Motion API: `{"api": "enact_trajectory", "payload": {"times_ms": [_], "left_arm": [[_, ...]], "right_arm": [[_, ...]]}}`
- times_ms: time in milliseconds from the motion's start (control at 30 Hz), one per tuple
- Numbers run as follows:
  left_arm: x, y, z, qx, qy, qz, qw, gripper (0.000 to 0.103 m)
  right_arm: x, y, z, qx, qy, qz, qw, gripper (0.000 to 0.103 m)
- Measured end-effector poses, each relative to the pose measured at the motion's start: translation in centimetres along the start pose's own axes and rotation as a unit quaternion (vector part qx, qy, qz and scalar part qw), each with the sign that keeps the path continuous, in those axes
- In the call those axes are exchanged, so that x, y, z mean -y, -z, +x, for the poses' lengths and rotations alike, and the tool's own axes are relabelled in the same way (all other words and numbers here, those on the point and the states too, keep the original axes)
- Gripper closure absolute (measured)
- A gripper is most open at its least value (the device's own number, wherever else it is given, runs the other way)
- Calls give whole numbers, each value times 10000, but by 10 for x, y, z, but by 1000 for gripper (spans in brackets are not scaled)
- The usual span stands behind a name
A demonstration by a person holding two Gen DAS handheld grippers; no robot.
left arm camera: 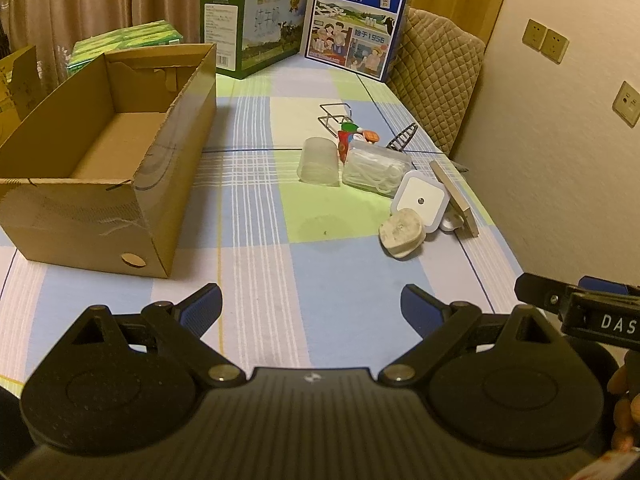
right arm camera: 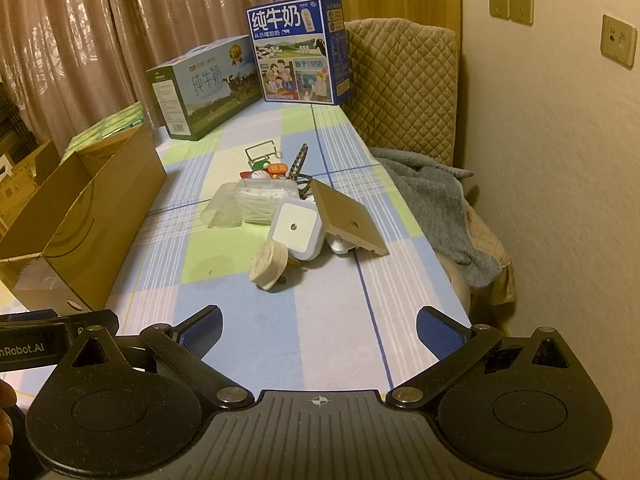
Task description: Organize rigid objects
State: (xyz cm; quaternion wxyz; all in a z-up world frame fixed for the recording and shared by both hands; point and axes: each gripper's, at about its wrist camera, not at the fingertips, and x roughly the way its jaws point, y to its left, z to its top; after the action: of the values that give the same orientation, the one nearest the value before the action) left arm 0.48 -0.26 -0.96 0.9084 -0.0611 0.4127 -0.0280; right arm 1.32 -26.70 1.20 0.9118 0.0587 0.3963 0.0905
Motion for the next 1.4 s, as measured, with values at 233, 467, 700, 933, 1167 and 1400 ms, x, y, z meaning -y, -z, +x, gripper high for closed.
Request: {"api": "enact_trajectory", "payload": {"times_ms": [233, 467, 700, 933, 1167, 1400], "left_arm": [[5, -4, 4, 6, 108, 110, 9999, 11], [8, -18, 17, 52, 217, 319, 9992, 11], [14, -35, 44, 57, 439, 717, 9964, 11], [25, -44, 86, -134, 790, 1200, 9895, 20], [40, -45, 130, -226, 1320, 1870, 9732, 30], [58, -43, 162, -260, 1647, 2600, 9511, 40]], "right_arm": [[2, -1, 1, -16, -10, 82, 10000, 2], [8, -17, 1, 154, 97, -27, 9998, 2], [24, -45, 16, 233, 25, -285, 9993, 2], [48, -67, 48, -19, -341, -203, 9992, 2], [63, -79, 84, -280, -593, -363, 9972, 2], [66, -81, 116, -450, -748, -545, 9947, 2]]}}
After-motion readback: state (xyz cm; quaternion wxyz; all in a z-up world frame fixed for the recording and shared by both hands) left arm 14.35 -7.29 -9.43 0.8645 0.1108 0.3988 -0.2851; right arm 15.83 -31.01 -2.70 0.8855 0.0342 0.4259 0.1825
